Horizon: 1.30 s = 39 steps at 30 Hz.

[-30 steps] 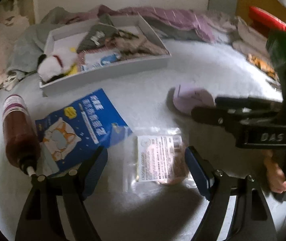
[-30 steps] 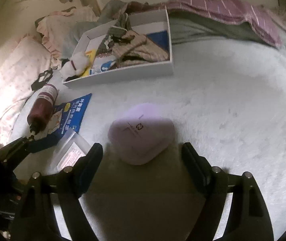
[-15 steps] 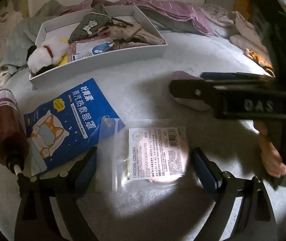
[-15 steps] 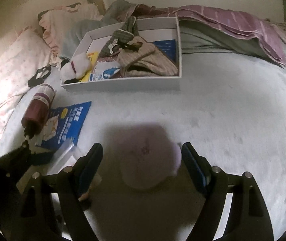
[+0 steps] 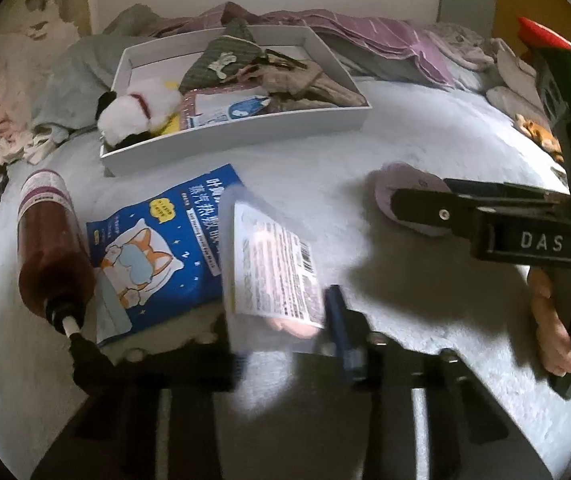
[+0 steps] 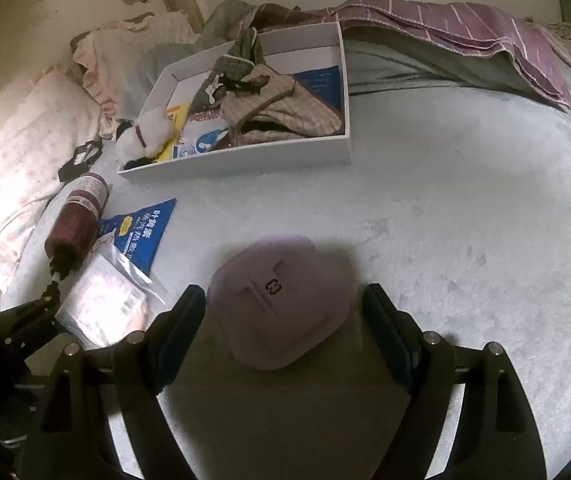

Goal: Organize soft objects
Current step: 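Grasp the clear plastic bag with the left gripper while the right holds the lavender pad, then carry the clear bag and lavender pad over the white box with both grippers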

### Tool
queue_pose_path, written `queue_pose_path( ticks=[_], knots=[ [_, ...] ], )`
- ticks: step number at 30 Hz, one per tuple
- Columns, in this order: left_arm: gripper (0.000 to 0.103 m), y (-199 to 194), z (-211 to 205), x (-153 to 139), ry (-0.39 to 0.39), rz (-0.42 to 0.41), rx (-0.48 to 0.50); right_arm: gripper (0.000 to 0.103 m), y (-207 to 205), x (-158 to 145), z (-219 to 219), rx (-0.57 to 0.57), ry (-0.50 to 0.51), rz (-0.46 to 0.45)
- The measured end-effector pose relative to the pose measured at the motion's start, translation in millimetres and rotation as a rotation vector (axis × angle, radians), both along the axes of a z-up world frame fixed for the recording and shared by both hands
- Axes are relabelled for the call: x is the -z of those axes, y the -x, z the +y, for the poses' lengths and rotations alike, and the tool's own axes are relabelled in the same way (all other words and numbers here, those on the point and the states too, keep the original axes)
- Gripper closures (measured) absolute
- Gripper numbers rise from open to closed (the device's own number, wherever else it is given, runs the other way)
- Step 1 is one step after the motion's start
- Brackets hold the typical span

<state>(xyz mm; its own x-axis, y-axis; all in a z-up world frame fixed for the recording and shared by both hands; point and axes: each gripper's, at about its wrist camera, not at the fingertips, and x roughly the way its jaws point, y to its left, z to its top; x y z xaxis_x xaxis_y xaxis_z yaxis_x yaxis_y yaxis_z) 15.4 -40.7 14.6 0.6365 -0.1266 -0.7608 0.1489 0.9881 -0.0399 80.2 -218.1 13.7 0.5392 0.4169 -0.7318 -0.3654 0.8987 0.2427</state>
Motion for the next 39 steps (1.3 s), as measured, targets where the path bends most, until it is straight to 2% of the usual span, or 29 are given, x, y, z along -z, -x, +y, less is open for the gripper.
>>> queue_pose_path(
  ticks=[2,5,7,8,14,20,23,26,28,33,39],
  knots=[
    [0.092,-1,4,0,0.027,0.002,-0.005,0.022,1,-1,0,-0.001,-0.001,-0.01],
    [0.098,-1,7,-2,0.046,-0.002,-0.006,0.022,2,-1,1,-0.01,0.0,-0.016],
    [0.099,-1,6,-2,0.043,-0.003,-0.004,0.026,3,-2,3,-0.014,0.013,-0.026],
    [0.099,-1,5,-2,0.039,-0.003,-0.002,0.032,3,-2,4,-0.017,0.019,-0.026],
    [0.099,0,5,-8,0.049,-0.011,0.002,0.044,3,0,8,-0.021,0.044,-0.016],
    [0.099,-5,6,-24,0.073,0.007,0.055,0.054,10,-6,4,-0.06,-0.043,0.03],
    [0.099,-13,11,-35,0.094,0.012,0.058,0.055,13,-18,2,-0.059,-0.079,0.015],
    [0.099,-23,14,-45,0.06,-0.006,0.047,0.055,11,-26,0,-0.053,-0.124,0.007],
    [0.099,-29,16,-48,0.07,0.0,0.049,0.055,9,-28,-1,-0.048,-0.15,0.012],
    [0.099,-46,25,-51,0.178,0.036,0.072,0.055,2,-28,4,-0.042,-0.111,0.022],
    [0.099,-72,38,-50,0.196,0.129,0.092,0.055,-16,-33,11,-0.08,-0.108,0.056]
  ],
)
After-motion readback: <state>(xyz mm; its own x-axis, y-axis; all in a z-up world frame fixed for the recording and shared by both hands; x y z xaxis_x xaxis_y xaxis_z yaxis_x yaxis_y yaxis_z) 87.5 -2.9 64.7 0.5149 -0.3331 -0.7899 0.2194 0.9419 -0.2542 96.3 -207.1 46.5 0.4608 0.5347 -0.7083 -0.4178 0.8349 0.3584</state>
